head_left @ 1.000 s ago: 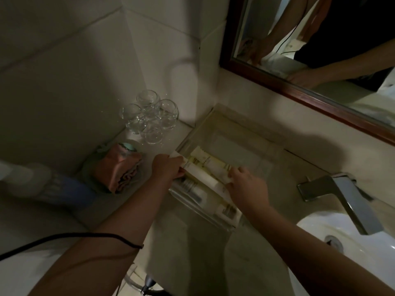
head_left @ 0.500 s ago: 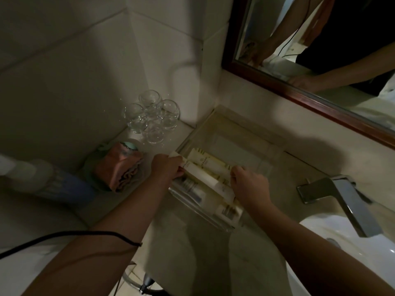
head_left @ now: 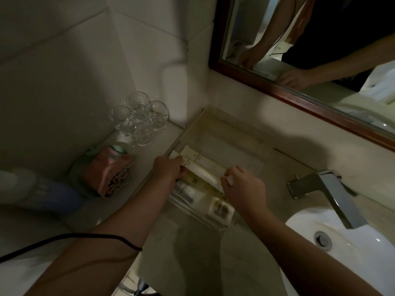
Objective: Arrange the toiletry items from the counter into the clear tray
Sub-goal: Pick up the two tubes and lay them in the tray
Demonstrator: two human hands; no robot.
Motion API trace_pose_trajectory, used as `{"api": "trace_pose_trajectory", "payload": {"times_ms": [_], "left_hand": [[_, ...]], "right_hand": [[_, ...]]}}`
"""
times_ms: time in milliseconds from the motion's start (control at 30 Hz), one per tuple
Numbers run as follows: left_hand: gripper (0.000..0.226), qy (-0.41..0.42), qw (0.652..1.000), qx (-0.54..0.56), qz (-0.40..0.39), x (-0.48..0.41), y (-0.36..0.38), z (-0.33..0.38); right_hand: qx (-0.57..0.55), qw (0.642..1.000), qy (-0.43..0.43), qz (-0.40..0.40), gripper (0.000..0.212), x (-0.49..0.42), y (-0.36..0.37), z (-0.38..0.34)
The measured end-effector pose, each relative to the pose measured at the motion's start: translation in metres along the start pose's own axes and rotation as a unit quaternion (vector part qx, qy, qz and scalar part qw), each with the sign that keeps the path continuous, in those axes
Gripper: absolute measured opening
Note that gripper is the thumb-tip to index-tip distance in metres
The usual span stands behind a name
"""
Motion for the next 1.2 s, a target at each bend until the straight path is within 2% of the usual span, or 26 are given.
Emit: {"api": "trace_pose_trajectory", "payload": {"times_ms": [67, 133, 233, 300, 433, 600, 833, 967, 1033, 1100, 1167, 1200], "left_hand": [[0.022, 0.017, 0.998, -0.054, -0.011, -0.001, 0.000, -0.001], [0.037, 0.060, 0.982, -0.178, -0.026, 0.000, 0.001, 0.003], [0.043, 0.160, 0.922, -0.353, -0.012, 0.009, 0.005, 0.024], [0.043, 0.206, 0.889, -0.409, -0.019, 0.015, 0.015, 0.034], [0.040, 0.239, 0.835, -0.495, -0.025, 0.016, 0.025, 0.039], [0.027, 0.305, 0.799, -0.518, 0.007, 0.015, 0.019, 0.044], [0.026, 0.318, 0.804, -0.500, 0.040, 0.008, 0.022, 0.051], [0.028, 0.318, 0.798, -0.510, 0.040, 0.010, 0.026, 0.051], [0.032, 0.338, 0.790, -0.511, 0.014, 0.012, 0.031, 0.049], [0.024, 0.387, 0.769, -0.508, -0.024, 0.014, 0.039, 0.047], [0.016, 0.433, 0.732, -0.520, -0.082, 0.019, 0.048, 0.042], [0.021, 0.452, 0.707, -0.532, -0.116, 0.022, 0.054, 0.037]], "right_hand": [[0.010, 0.999, -0.001, -0.033, 0.024, 0.012, 0.013, 0.002], [0.031, 0.997, 0.006, -0.065, 0.027, 0.021, 0.030, 0.008], [0.050, 0.995, 0.023, -0.078, 0.030, 0.026, 0.039, 0.018], [0.070, 0.994, 0.043, -0.068, 0.035, 0.033, 0.035, 0.024], [0.077, 0.994, 0.062, -0.054, 0.042, 0.037, 0.029, 0.026], [0.064, 0.994, 0.075, -0.041, 0.029, 0.034, 0.025, 0.025], [0.060, 0.995, 0.083, -0.004, 0.020, 0.031, 0.022, 0.027], [0.066, 0.996, 0.063, 0.006, 0.024, 0.031, 0.024, 0.022], [0.081, 0.995, 0.051, 0.002, 0.032, 0.032, 0.026, 0.020], [0.088, 0.995, 0.040, -0.004, 0.037, 0.031, 0.028, 0.017], [0.094, 0.995, 0.030, -0.006, 0.038, 0.030, 0.029, 0.014], [0.099, 0.995, 0.023, -0.008, 0.038, 0.029, 0.030, 0.012]]}}
Point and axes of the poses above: each hand's wrist, its own x-axis away from the middle knuckle, its own y-axis out of the palm, z = x × y, the point moved 10 cm from there along -x, towards the middle knuckle, and after that the axes turned 10 degrees about x, right-handed, at the moved point
